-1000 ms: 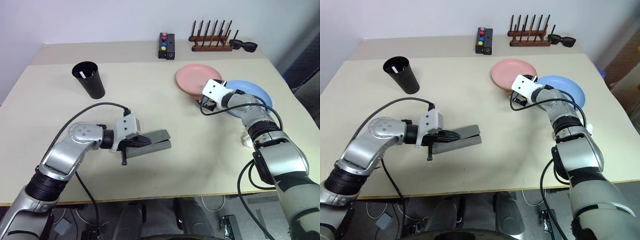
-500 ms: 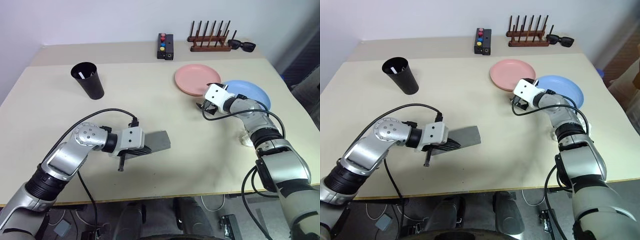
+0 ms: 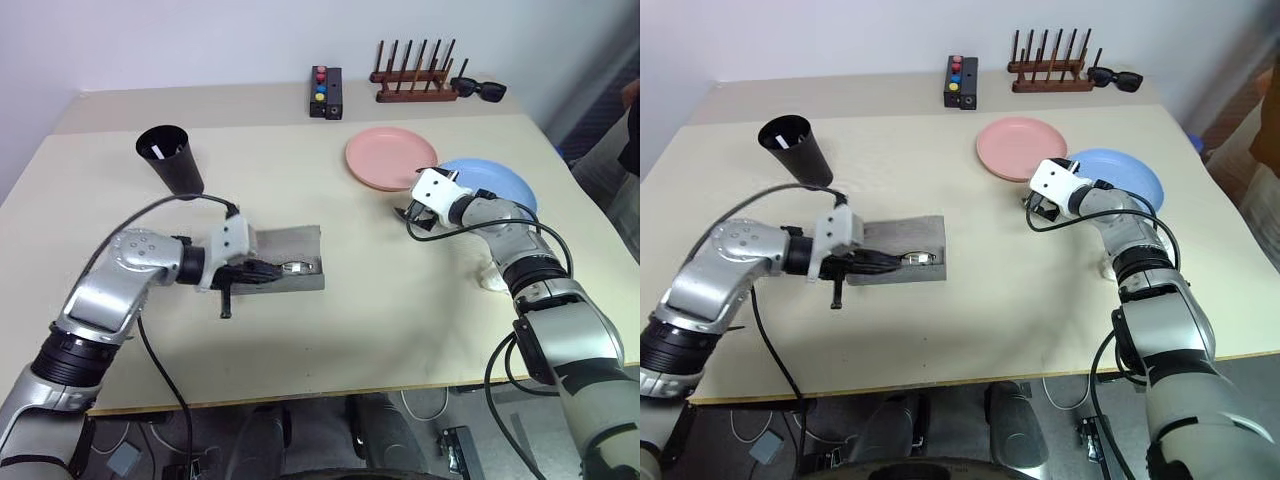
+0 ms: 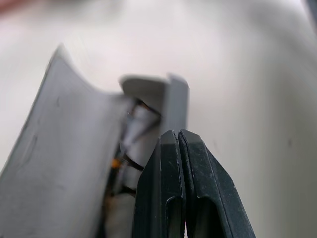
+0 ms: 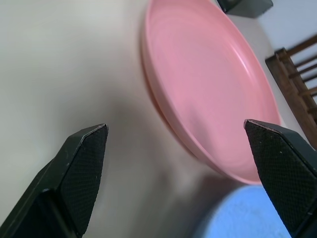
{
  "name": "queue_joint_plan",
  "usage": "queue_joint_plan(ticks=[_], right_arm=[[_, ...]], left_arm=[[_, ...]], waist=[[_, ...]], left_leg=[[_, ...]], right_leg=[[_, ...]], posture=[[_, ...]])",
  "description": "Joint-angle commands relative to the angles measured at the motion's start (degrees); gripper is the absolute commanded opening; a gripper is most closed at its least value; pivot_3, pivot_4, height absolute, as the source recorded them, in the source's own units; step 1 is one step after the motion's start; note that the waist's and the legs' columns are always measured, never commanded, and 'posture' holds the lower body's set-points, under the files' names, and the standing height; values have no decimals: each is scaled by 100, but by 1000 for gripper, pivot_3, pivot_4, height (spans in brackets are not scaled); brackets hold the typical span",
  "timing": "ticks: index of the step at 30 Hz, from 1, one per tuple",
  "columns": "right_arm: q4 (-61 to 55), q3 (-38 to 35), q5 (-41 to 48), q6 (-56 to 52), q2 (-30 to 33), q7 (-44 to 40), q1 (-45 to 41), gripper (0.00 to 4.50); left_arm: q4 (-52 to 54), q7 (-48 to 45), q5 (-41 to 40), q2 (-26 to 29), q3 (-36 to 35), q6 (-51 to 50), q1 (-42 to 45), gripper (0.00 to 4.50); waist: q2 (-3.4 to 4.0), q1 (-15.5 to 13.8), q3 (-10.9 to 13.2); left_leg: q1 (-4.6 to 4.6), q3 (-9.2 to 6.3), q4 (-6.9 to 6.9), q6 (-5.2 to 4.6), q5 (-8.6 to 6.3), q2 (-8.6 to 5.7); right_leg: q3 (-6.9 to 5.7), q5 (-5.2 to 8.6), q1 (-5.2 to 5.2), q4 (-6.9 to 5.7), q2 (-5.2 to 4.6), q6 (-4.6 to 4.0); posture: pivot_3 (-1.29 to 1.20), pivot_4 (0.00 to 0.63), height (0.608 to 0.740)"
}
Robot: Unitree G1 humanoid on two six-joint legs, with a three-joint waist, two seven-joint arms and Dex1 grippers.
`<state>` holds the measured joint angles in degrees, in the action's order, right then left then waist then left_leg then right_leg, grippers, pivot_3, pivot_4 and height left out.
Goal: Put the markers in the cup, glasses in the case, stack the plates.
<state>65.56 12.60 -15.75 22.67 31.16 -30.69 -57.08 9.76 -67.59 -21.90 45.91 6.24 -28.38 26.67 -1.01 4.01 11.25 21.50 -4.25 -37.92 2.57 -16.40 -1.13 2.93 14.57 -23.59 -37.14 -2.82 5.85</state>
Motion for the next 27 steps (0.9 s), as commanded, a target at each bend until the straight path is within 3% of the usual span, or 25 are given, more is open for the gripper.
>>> queue_joint_plan(ticks=[1, 8, 14, 20, 27], right_arm=[[157, -28, -93, 18, 53, 65, -307, 4500], [459, 35, -284, 47, -3, 178, -509, 4500], [382, -34, -264, 115, -83, 204, -424, 4500], [-30, -157, -61, 217, -61, 8, -140, 4500], [-1901, -405, 388, -214, 58, -310, 782, 4500]], left_arm=[[117, 9, -514, 88, -624, -280, 101, 22], [-573, 1054, -387, -154, -1315, -244, 665, 22], [-1200, 1492, 603, -316, -680, 523, 957, 22], [-2325, 1081, 1177, -563, -15, 1238, 1391, 22], [-3265, 318, 1464, -590, 302, 1948, 1982, 22]], waist=[[0, 8, 0], [0, -16, 0], [0, -4, 0], [0, -6, 0], [0, -8, 0]], left_leg=[[0, 1, 0, 0, 0, 0], [0, -2, 0, 0, 0, -2], [1, 0, 0, 1, 1, -5], [2, 0, 0, 2, 1, -6], [8, 2, 0, 2, 1, -6]], right_leg=[[0, 0, -1, 0, 0, 0], [0, 0, 0, 0, -1, 0], [0, -1, -1, 1, -5, 1], [-1, -1, -3, -1, -3, 1], [0, -1, -9, -1, -4, 2]], posture=[[0, 150, 735], [0, 150, 735], [0, 150, 735], [0, 150, 735], [0, 150, 735]])
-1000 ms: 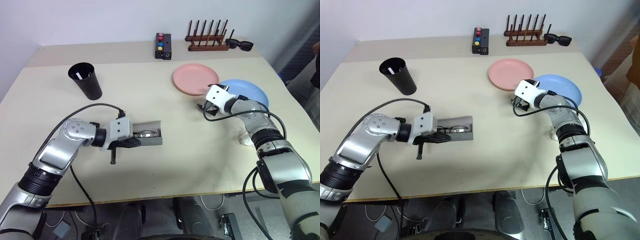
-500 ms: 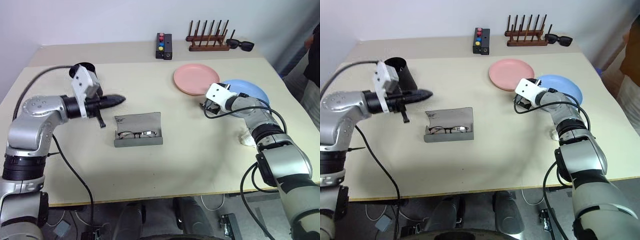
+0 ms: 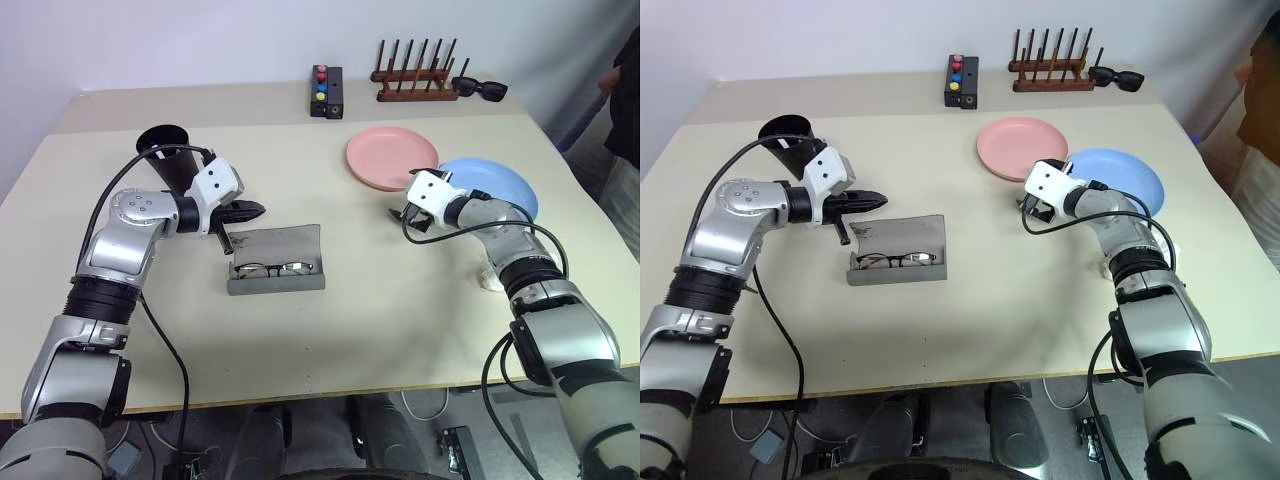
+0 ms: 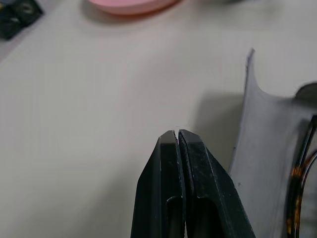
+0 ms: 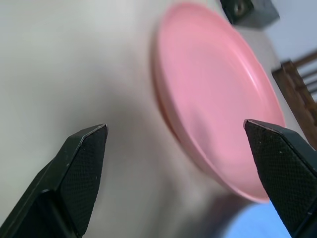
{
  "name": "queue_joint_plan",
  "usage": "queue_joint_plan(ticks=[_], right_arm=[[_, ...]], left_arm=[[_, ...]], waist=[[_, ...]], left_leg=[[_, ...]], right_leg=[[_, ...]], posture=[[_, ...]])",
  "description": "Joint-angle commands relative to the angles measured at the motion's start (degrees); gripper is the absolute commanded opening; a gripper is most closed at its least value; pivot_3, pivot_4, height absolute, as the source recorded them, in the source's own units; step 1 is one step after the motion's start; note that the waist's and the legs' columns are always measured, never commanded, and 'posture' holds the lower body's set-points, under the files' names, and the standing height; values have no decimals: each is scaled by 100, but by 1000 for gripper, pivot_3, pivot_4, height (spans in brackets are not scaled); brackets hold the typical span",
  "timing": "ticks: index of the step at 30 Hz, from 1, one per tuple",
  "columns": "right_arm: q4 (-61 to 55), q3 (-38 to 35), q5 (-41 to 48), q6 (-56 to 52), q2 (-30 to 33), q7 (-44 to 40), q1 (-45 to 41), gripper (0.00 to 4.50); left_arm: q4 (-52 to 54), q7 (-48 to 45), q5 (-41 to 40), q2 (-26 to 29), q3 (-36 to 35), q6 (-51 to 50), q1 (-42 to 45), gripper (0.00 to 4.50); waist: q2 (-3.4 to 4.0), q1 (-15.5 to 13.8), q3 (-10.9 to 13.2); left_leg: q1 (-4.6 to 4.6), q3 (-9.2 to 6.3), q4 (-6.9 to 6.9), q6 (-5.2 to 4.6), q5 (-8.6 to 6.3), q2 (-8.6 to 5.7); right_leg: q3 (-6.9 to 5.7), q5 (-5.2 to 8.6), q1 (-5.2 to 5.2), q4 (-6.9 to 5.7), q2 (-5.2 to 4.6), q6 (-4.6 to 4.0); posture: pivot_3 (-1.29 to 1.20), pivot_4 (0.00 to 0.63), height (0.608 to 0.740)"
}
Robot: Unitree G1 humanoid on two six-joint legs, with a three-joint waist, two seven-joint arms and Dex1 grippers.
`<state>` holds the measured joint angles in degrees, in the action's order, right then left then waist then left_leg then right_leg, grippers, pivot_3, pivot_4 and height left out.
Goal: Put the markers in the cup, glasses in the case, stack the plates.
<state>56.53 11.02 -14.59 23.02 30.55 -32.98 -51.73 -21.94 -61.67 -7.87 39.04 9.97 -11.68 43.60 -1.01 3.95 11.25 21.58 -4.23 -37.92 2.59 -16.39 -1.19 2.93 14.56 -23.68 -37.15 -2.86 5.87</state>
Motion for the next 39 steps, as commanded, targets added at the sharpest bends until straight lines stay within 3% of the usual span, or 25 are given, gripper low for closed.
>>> queue_joint_plan(ticks=[1, 7, 12, 15, 18, 23, 39], right_arm=[[-1443, -302, 338, -424, 143, -122, 455, 4500], [-3682, -620, 633, -1624, 203, -207, 1529, 4500], [-5160, -724, 841, -2522, 70, -208, 2178, 4500], [-5986, -584, 1034, -3067, 18, -434, 2538, 4500], [-6685, -433, 1313, -3454, 132, -872, 2909, 4500], [-8146, -421, 2655, -4554, 379, -1844, 3703, 4500], [-8494, -158, 2800, -4976, 201, -1471, 3658, 4500]], left_arm=[[-18, -466, -95, 140, -154, 185, 340, 22], [1378, -1756, -864, 778, -230, -814, 264, 22], [1863, -1545, 222, 949, 550, -262, 64, 22], [1814, -1125, 842, 727, 947, -81, -40, 22], [1870, -948, 1001, 551, 1024, -41, -144, 22], [1859, -680, 1169, 324, 1087, -116, -287, 22], [2280, -1065, 1021, 350, 1056, -7, -674, 22]], waist=[[0, -4, 0], [0, 2, 0], [2, -46, -1], [1, -114, -1], [1, -150, -1], [0, -176, -1], [-1, -163, -2]], left_leg=[[4, -1, 0, 0, 0, 1], [80, -7, -22, 2, 1, 4], [80, -5, -22, 2, 2, 0], [75, -5, -28, 2, 2, 0], [78, -4, -29, 2, 2, 2], [81, -13, -29, 1, 2, 2], [74, -13, -35, 1, 3, 3]], right_leg=[[0, 0, -4, -1, 1, 0], [-1, 0, -82, -28, 5, 0], [0, 0, -81, -29, 2, 0], [-1, -1, -76, -35, 6, 0], [-3, -1, -77, -35, 11, -1], [-5, -1, -76, -29, 7, -1], [-5, -1, -70, -33, 8, -2]], posture=[[0, 150, 735], [0, 150, 735], [0, 150, 735], [0, 150, 735], [0, 150, 735], [0, 150, 735], [0, 150, 735]])
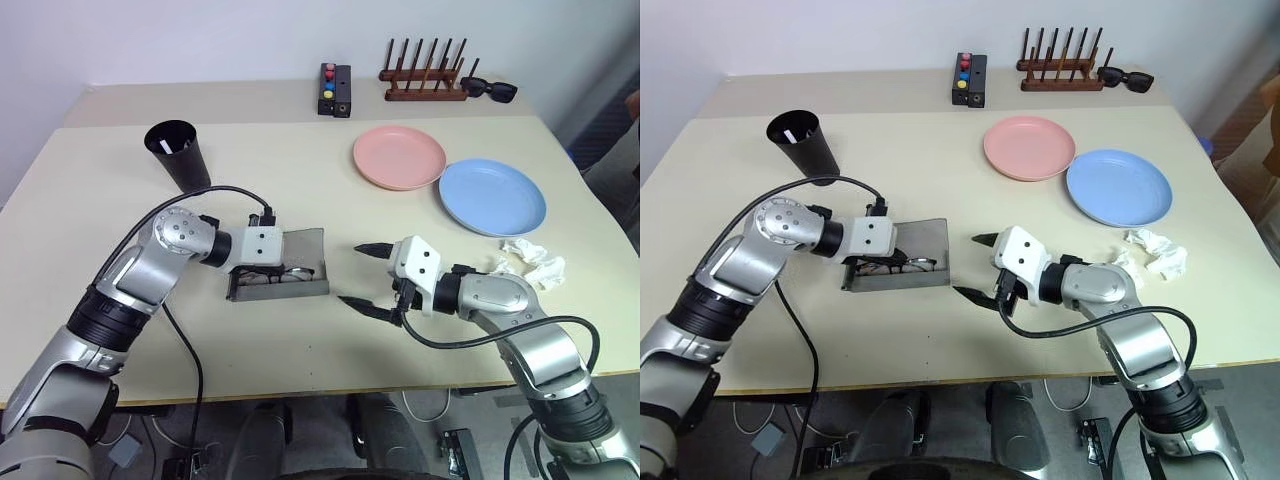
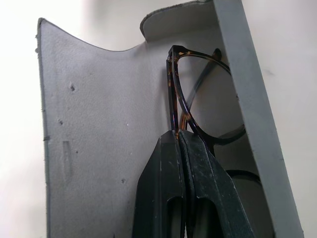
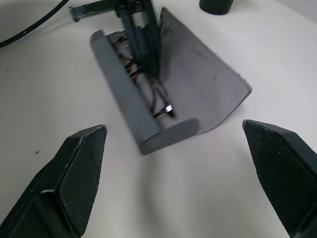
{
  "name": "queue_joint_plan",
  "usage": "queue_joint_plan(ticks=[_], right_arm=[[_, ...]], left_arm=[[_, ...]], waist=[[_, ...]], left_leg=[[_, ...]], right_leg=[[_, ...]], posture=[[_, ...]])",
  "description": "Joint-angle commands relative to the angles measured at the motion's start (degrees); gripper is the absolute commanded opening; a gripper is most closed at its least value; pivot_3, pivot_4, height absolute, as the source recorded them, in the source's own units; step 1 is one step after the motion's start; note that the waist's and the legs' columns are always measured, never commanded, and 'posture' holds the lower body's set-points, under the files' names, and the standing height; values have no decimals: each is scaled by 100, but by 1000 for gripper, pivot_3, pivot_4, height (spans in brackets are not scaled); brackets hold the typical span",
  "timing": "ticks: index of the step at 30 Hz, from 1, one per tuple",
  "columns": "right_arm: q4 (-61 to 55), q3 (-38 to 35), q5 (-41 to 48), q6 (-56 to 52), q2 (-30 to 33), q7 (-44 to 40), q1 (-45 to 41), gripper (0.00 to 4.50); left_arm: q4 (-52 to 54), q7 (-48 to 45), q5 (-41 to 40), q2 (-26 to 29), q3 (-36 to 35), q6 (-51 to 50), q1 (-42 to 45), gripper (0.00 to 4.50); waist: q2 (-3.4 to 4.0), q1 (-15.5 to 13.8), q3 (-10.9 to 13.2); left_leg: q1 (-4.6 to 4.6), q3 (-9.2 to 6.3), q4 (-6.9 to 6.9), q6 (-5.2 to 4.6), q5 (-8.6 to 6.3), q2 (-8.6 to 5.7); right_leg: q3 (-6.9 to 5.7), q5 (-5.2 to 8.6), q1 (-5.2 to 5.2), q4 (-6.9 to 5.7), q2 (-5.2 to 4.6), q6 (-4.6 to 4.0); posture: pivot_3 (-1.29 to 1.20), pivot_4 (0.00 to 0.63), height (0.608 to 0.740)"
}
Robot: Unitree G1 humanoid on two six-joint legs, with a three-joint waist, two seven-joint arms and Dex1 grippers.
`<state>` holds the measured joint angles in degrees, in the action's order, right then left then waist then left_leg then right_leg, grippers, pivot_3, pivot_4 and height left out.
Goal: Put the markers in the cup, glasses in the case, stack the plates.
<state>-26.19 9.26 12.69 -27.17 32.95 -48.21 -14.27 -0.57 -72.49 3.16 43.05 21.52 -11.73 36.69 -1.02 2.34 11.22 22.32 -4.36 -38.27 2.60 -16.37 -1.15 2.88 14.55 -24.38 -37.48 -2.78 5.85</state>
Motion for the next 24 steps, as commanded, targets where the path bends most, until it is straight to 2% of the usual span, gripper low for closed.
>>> queue_joint_plan(ticks=[1, 9, 15, 21, 24], right_arm=[[-215, 30, 66, 49, -37, 62, -87, 4500], [-147, 72, 34, 90, -8, 133, -103, 4500], [-187, 49, 44, 90, -5, 180, -96, 4500], [-261, 26, 72, 73, -21, 245, -138, 4500], [-389, 24, 130, 27, -22, 259, -148, 4500]], left_arm=[[159, 20, -104, -78, -117, -49, 21, 22], [220, -99, -215, -26, -171, -10, -43, 22], [-62, 8, -487, -64, -508, -448, 275, 22], [-473, 30, -1277, -105, -1320, -1094, 819, 22], [-1173, 364, -1149, 10, -1574, -1016, 1242, 22]], waist=[[0, -6, 0], [0, -3, 0], [0, -4, 0], [0, 0, 0], [-1, -2, -1]], left_leg=[[0, 0, 0, 0, 0, 0], [0, 0, 0, 0, 0, 0], [0, -1, 0, 0, 0, 0], [1, -2, -1, 0, 0, 0], [1, -4, -2, 0, 0, -1]], right_leg=[[0, 0, 0, 0, 0, 0], [-1, 0, 0, 0, 1, 0], [-1, 0, 0, -1, 1, 0], [-3, 0, 0, -1, 2, 0], [-5, 0, 0, -2, 2, 0]], posture=[[0, 150, 735], [0, 150, 735], [0, 150, 735], [0, 150, 735], [0, 150, 735]])
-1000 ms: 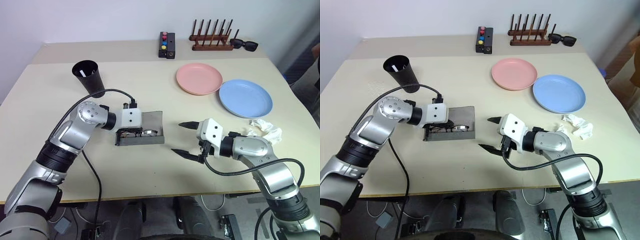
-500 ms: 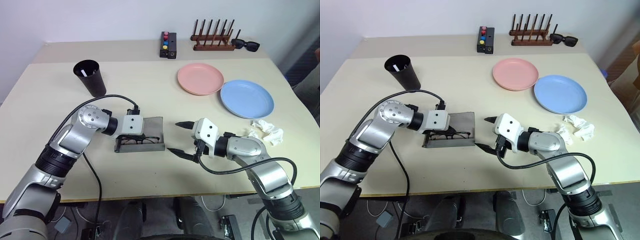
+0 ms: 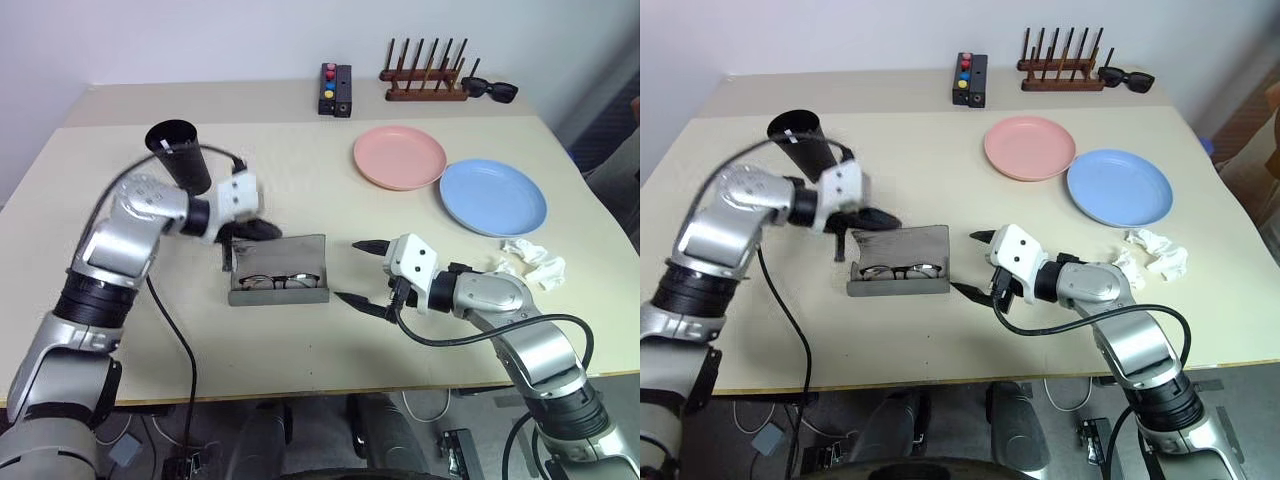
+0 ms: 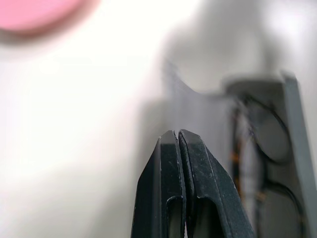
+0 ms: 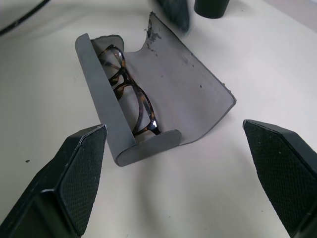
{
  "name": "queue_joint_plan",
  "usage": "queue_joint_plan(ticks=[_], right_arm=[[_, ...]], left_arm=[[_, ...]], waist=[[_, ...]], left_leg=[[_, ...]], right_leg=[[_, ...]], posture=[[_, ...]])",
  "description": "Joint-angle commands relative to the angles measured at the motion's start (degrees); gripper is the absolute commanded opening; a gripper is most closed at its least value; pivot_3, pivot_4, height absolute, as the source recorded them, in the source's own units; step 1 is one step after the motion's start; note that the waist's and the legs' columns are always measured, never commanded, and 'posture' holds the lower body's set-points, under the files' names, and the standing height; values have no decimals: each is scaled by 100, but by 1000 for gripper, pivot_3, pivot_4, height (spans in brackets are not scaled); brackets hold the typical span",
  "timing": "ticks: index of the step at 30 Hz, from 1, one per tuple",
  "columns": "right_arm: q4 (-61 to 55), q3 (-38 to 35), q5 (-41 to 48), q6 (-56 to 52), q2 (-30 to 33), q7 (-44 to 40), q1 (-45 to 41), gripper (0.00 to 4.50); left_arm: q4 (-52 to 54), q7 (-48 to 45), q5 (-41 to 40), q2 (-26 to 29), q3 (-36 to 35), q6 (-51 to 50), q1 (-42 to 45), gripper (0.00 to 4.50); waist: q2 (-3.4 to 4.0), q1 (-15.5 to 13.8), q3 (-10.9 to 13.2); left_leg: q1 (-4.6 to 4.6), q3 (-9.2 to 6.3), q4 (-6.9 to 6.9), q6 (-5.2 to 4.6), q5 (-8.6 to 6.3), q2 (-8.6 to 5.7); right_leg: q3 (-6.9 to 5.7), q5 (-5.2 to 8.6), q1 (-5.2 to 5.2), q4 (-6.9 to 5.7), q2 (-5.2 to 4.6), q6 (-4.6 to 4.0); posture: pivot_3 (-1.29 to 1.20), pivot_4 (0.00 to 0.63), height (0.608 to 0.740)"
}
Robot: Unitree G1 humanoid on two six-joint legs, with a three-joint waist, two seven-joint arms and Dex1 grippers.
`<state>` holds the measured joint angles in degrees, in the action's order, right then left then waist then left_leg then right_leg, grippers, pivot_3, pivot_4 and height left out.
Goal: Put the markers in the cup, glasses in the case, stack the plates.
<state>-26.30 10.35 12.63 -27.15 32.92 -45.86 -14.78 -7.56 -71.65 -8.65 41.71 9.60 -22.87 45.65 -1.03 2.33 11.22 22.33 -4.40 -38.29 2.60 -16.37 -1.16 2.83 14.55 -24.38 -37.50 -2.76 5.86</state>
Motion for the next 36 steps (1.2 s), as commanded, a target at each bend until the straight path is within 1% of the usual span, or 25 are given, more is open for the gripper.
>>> queue_joint_plan(ticks=[1, 4, 7, 12, 15, 17, 23, 26, 32, 36], right_arm=[[-440, -76, 161, -10, -25, 29, -105, 4500], [-637, -7, 234, -146, -49, 42, -117, 4500], [-843, 178, 239, -265, -107, 105, -100, 4500], [-971, 382, 225, -347, -239, 259, -15, 4500], [-1014, 414, 221, -386, -272, 343, 22, 4500], [-1040, 398, 234, -406, -258, 377, 42, 4500], [-1090, 249, 259, -437, -147, 432, 107, 4500], [-1048, 135, 266, -411, -93, 427, 102, 4500], [-929, 69, 279, -331, -25, 378, 51, 4500], [-890, 52, 286, -310, 4, 353, 25, 4500]], left_arm=[[-677, 364, 183, 221, -359, 342, 406, 22], [-1043, 408, 441, 359, -225, 737, 478, 22], [-1382, 281, 589, 342, -65, 1147, 457, 22], [-1939, 233, 885, 29, 290, 1661, 483, 22], [-1984, -15, 864, -220, 479, 1869, 403, 22], [-1958, -134, 884, -284, 543, 1977, 359, 22], [-1146, -814, 479, -213, 480, 1476, 76, 22], [-394, -1092, 232, -21, 423, 1164, -281, 22], [788, -1205, -29, 238, 452, 675, -887, 22], [1241, -1071, -25, 289, 524, 532, -1203, 22]], waist=[[0, 5, 0], [0, 27, -1], [0, -4, -1], [-5, -49, -4], [-6, -54, -4], [-6, -52, -4], [-5, 9, -4], [-5, 22, -4], [-5, -4, -4], [-5, -2, -4]], left_leg=[[0, 0, 0, 0, 0, 0], [-3, 1, 2, 0, 0, 0], [0, -2, 2, 0, 0, 0], [3, 0, -4, 1, 0, -4], [4, 2, -5, 1, 0, -4], [4, 2, -4, 0, 0, -3], [4, -3, -3, 0, 0, -1], [2, -2, -3, 0, 0, 0], [2, -5, -3, 0, 0, 1], [2, -4, -3, 0, 0, 1]], right_leg=[[0, 0, 0, 0, 0, 0], [1, 0, -1, -1, 1, 0], [-1, 0, -1, -1, 0, 0], [-2, -1, 0, -1, -4, 0], [-2, -1, 0, -1, -4, 0], [-2, -1, 0, 0, -4, 0], [-2, -1, -1, -1, -2, 0], [-1, -1, -1, -2, -2, 0], [-1, -1, 0, -3, -3, 0], [-1, -1, 0, -3, -3, 0]], posture=[[0, 150, 735], [0, 150, 735], [0, 150, 735], [0, 150, 735], [0, 150, 735], [0, 150, 735], [0, 150, 735], [0, 150, 735], [0, 150, 735], [0, 150, 735]])
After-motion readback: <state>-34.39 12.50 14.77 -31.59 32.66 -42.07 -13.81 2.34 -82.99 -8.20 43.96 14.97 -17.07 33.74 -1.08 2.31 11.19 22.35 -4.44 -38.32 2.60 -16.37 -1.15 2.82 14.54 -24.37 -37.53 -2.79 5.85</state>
